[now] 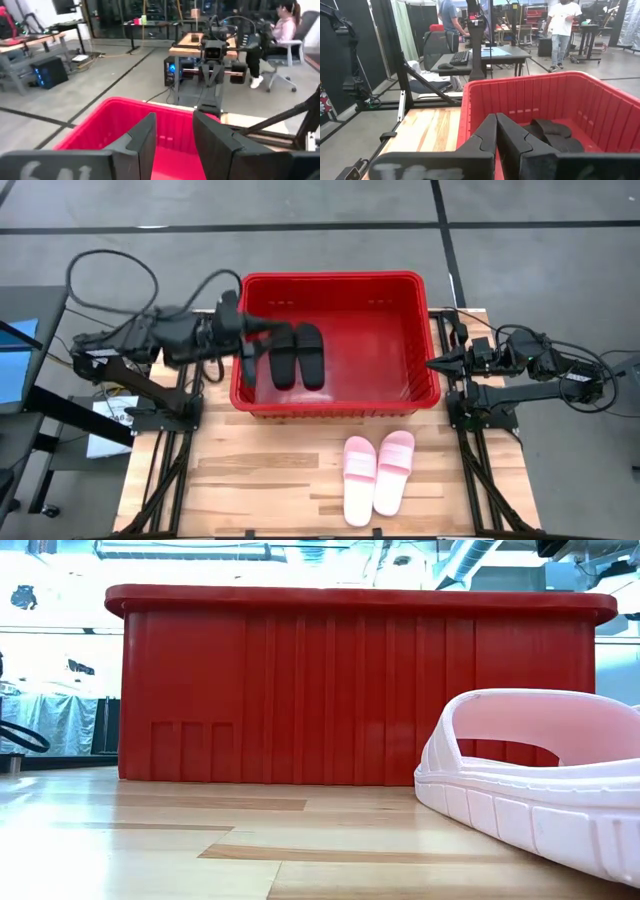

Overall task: Pick and place slides into bin
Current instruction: Put the left pink slipper into the red bin

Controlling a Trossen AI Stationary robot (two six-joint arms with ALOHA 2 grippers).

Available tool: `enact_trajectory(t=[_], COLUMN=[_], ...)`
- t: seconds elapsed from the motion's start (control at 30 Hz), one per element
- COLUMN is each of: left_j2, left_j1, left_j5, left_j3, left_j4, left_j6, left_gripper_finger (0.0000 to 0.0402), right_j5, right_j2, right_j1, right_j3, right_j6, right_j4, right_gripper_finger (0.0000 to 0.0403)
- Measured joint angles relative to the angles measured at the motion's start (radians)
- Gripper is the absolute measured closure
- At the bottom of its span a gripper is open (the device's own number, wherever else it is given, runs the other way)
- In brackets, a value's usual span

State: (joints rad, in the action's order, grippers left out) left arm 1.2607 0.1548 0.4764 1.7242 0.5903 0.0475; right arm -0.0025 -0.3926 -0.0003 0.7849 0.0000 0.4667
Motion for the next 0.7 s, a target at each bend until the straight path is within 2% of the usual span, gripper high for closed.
enact_trajectory(t=[0.13,0.2,0.37,0.5,0.6,0.7], left_j2=[0.031,0.048,0.061,0.062,0.061,0.052], left_j1=[0.113,0.162,0.268,0.326,0.344,0.345], left_j5=[0.18,0.231,0.236,0.119,-0.045,-0.208], left_j3=[-0.034,-0.062,-0.17,-0.307,-0.403,-0.47], left_j4=[-0.025,-0.041,-0.2,-0.403,-0.536,-0.594], left_j6=[0.074,0.124,0.171,0.106,0.093,0.099], left_gripper_finger=[0.0281,0.0281,0.0281,0.0281,0.0281,0.0281], right_j5=[0.0,0.0,0.0,0.0,0.0,0.0], right_j2=[0.0,0.0,0.0,0.0,0.0,0.0], right_j1=[0.0,0.0,0.0,0.0,0.0,0.0], right_j3=[0.0,0.0,0.0,0.0,0.0,0.0], right_j6=[0.0,0.0,0.0,0.0,0.0,0.0], right_j4=[0.0,0.0,0.001,0.002,0.002,0.004], right_gripper_finger=[0.0403,0.0403,0.0403,0.0403,0.0403,0.0403])
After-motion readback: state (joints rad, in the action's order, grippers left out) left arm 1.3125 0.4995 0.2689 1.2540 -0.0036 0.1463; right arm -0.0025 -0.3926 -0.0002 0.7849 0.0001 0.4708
